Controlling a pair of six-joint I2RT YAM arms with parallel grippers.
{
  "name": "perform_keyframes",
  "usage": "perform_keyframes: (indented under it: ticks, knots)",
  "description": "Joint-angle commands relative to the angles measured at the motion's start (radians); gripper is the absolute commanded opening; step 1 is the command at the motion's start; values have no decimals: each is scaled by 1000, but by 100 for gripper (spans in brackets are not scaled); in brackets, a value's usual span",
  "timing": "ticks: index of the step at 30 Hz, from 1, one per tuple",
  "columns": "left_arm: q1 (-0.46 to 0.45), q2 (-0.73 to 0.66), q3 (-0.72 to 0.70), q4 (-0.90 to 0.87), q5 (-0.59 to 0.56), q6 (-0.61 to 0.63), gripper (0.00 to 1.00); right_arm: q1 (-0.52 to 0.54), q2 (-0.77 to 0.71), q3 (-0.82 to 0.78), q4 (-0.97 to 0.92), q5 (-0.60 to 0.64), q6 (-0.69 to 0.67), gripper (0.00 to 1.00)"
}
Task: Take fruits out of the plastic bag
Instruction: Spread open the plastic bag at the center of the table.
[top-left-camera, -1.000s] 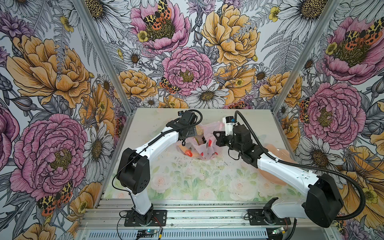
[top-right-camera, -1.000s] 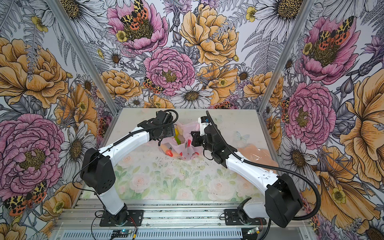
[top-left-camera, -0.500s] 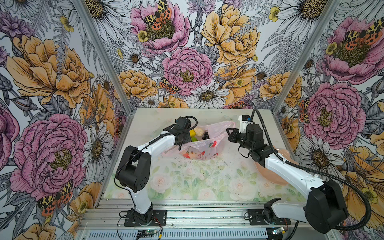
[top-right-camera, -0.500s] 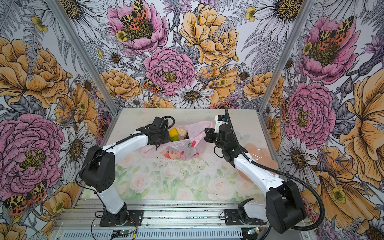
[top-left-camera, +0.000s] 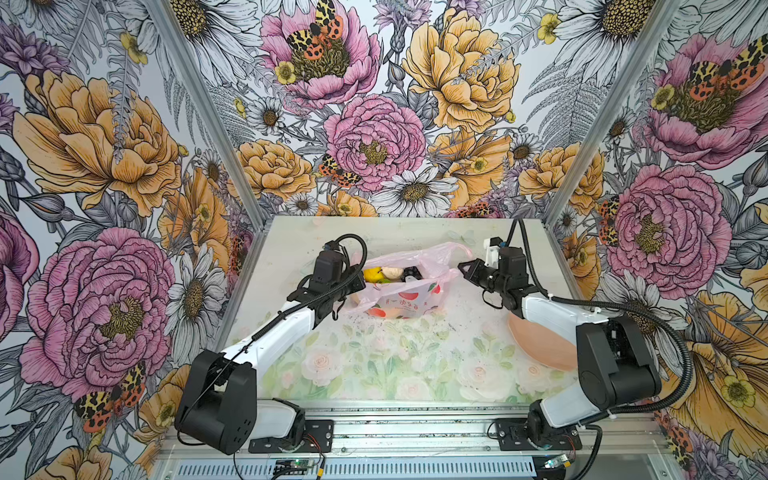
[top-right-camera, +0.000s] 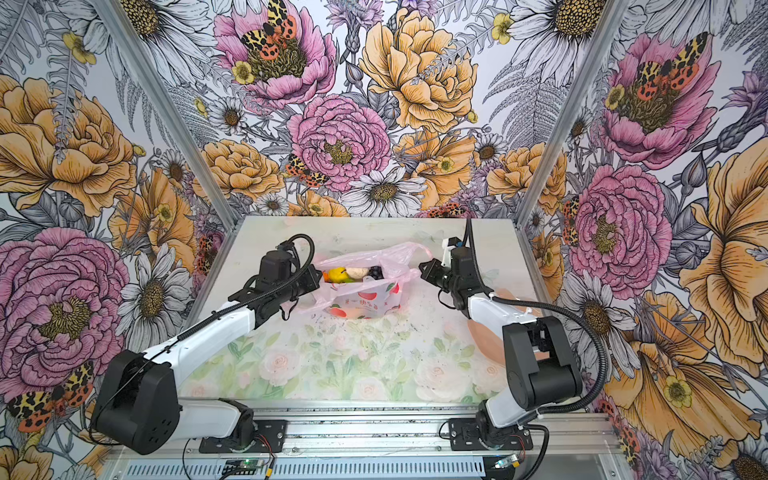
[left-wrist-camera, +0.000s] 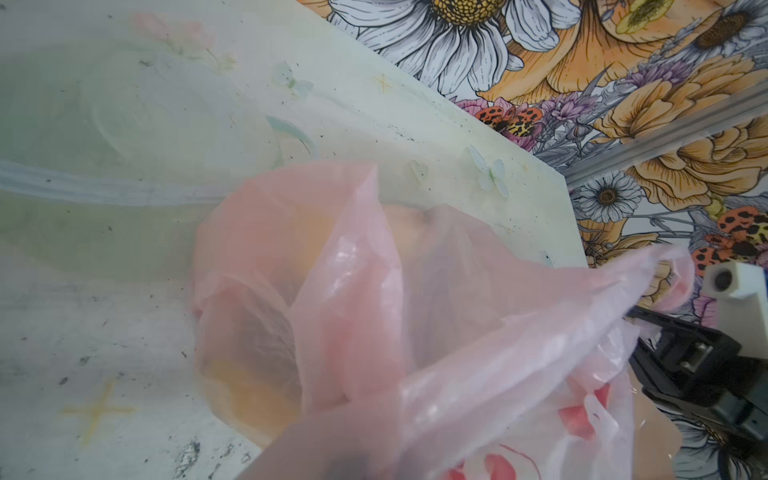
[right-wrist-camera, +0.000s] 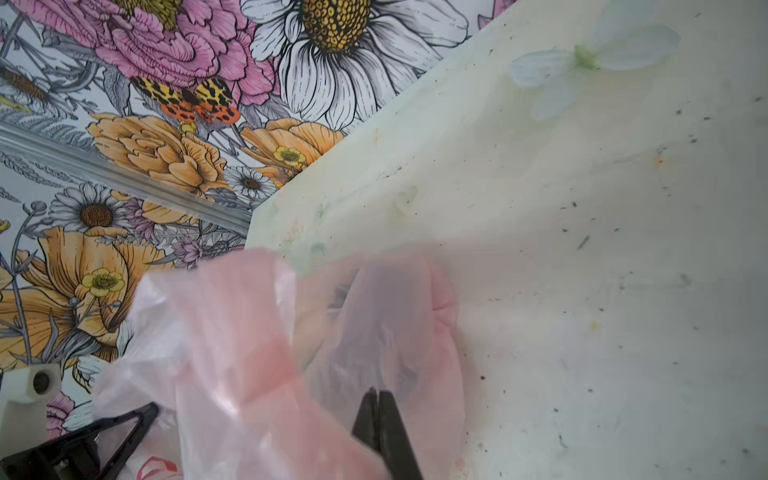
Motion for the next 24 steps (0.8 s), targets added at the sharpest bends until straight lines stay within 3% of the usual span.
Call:
perform_keyframes:
  ticks: [1, 6, 9, 13, 18, 24]
  knots:
    - [-41, 41, 76, 6, -3, 55, 0, 28, -111, 48, -108, 35, -118, 43]
    - [-40, 65, 122, -25, -26, 65, 0, 42, -252, 57, -325, 144, -245, 72]
    - [-42, 71, 138, -34, -26, 71, 0, 48, -331, 63, -441, 231, -288, 81]
    - [-48, 75, 147, -40, -24, 75, 0, 52, -406, 87, -550, 364, -313, 84]
    - [-47, 81, 163, -62, -38, 76, 0, 73, -463, 113, -574, 390, -342, 85]
    - [-51, 94, 187, -88, -38, 84, 0, 333, -493, 194, -617, 604, -381, 80]
